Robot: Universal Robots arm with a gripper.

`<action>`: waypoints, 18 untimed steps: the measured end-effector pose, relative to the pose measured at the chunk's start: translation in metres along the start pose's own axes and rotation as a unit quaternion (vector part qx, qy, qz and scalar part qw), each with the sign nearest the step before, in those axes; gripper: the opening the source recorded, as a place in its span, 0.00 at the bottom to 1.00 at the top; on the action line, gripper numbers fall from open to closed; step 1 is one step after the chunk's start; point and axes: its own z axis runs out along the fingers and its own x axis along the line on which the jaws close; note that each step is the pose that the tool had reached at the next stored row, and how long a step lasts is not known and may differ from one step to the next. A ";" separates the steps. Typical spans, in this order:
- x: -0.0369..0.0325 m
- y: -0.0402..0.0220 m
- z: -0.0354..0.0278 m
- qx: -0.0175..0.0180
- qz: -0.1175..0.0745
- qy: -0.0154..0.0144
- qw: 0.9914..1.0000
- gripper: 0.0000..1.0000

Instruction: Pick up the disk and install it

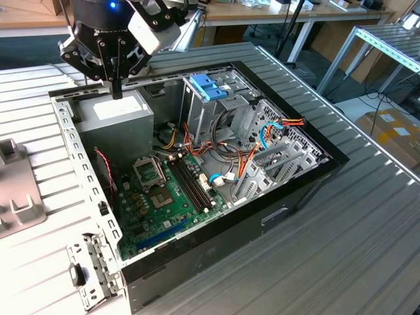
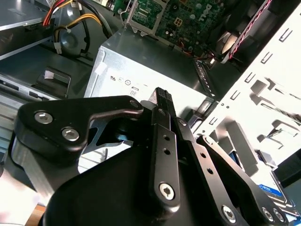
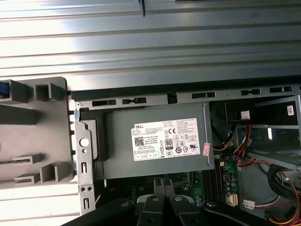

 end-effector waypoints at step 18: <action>0.0080 -0.0006 -0.0002 0.000 0.000 0.000 1.000 0.11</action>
